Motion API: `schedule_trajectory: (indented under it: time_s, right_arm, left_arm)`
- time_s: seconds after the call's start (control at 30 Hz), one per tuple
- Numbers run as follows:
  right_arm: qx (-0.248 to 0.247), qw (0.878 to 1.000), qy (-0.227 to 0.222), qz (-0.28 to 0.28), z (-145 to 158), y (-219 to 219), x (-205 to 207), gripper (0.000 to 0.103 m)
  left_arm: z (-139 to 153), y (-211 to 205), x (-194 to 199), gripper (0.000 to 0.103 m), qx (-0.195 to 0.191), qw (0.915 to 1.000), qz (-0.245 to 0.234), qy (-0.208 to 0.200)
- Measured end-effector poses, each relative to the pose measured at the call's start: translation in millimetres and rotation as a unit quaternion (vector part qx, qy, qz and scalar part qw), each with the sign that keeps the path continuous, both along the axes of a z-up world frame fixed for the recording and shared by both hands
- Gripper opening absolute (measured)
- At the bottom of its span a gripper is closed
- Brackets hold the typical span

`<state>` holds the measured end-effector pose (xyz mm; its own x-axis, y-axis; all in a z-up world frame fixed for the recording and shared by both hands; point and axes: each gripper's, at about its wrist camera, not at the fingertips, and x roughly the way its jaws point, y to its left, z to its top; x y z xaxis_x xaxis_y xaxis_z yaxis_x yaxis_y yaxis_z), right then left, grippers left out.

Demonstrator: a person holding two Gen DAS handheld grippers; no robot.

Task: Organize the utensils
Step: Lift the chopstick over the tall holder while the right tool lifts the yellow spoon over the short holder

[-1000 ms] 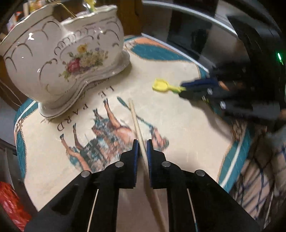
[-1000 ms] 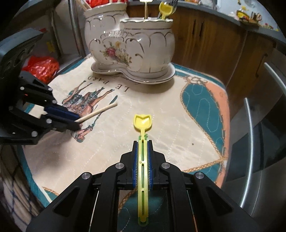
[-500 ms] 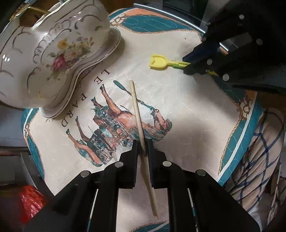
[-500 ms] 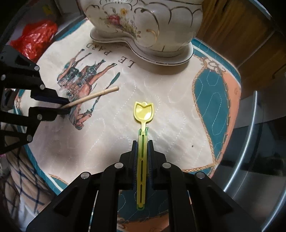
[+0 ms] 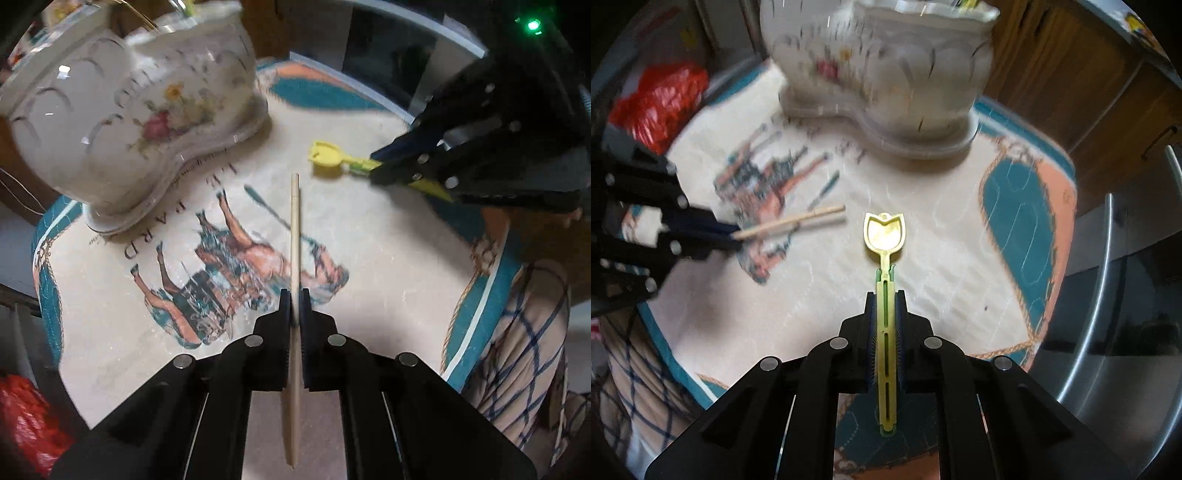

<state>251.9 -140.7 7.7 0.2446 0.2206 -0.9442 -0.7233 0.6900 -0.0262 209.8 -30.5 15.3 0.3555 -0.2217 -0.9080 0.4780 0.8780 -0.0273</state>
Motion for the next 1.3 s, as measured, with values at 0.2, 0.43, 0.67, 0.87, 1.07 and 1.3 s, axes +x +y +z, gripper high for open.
schedule_trajectory:
  time_s: [0.2, 0.43, 0.67, 0.87, 1.07, 1.3]
  right_arm:
    - [0.139, 0.989, -0.039, -0.024, 34.8, -21.0, -2.3, 0.01]
    - [0.271, 0.959, -0.068, -0.043, 56.3, -32.2, -8.1, 0.01]
    - [0.362, 0.926, -0.094, -0.054, 73.8, -36.4, 2.0, 0.01]
    - [0.408, 0.904, -0.119, -0.048, 88.8, -30.9, 9.8, 0.01]
    - [0.426, 0.894, -0.131, -0.046, 92.8, -24.8, 20.4, 0.01]
    - [0.437, 0.886, -0.147, -0.051, 100.6, -26.6, 34.2, 0.01]
  left_arm:
    - [23.7, 26.2, -17.8, 0.004, -0.1, 0.9896, 0.032, -0.098]
    - [49.3, 41.7, -32.9, 0.004, -0.207, 0.9584, 0.056, -0.188]
    - [80.2, 64.1, -44.5, 0.004, -0.229, 0.9327, 0.083, -0.266]
    - [105.7, 73.8, -29.8, 0.004, -0.24, 0.9095, 0.12, -0.318]
    - [112.5, 76.8, -9.7, 0.004, -0.25, 0.8979, 0.134, -0.337]
    - [124.1, 95.5, 7.3, 0.004, -0.267, 0.878, 0.163, -0.362]
